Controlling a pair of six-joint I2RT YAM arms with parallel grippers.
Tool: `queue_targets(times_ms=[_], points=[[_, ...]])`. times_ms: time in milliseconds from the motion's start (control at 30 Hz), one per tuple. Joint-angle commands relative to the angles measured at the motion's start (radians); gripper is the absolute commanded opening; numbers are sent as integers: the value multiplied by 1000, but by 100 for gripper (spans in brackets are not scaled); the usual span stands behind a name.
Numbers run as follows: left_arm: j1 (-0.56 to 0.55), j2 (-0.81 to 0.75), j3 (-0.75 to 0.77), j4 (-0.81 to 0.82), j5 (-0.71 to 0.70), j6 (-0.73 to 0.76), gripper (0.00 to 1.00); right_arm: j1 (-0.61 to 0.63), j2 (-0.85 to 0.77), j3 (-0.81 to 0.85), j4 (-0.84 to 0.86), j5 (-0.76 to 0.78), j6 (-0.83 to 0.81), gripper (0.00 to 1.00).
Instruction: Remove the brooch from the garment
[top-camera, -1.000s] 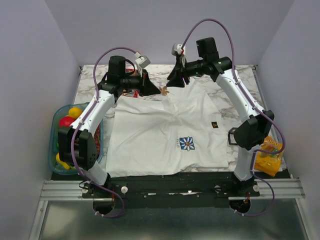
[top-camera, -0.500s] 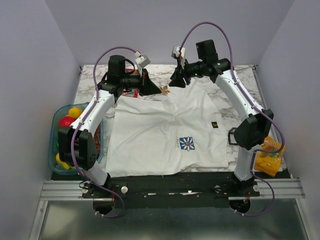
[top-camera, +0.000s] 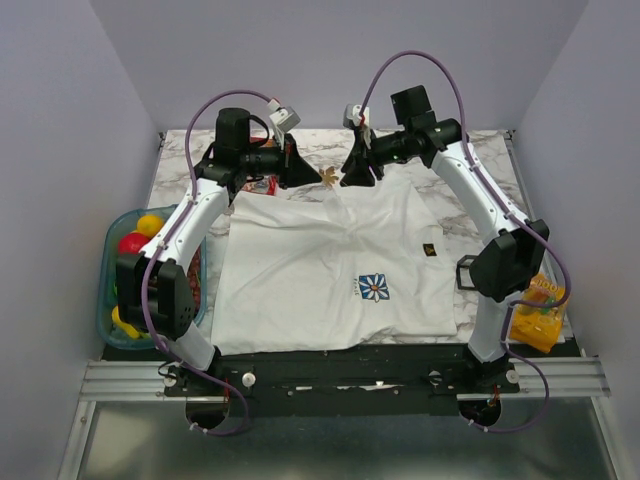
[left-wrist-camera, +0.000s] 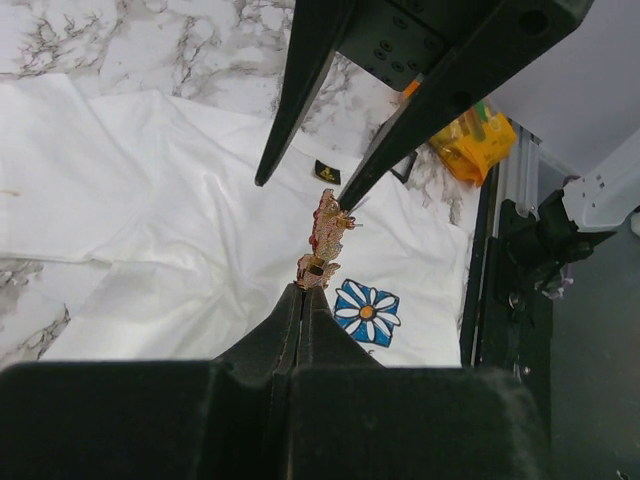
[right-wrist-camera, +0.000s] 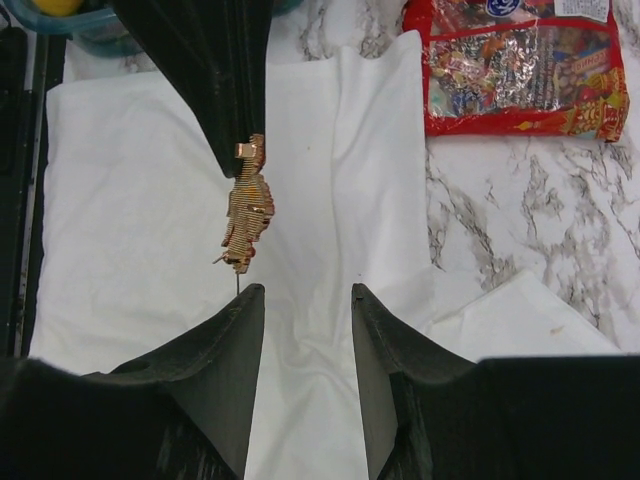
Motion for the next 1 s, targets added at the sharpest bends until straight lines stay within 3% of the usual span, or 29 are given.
queue_targets(times_ms=[0,967], points=[[-4,10,43,12,-36,9,0,5,-56,0,-40,-67,-25,49],[-37,13,16,21,25,-5,0,17,-16,28,48,-47,98,49]])
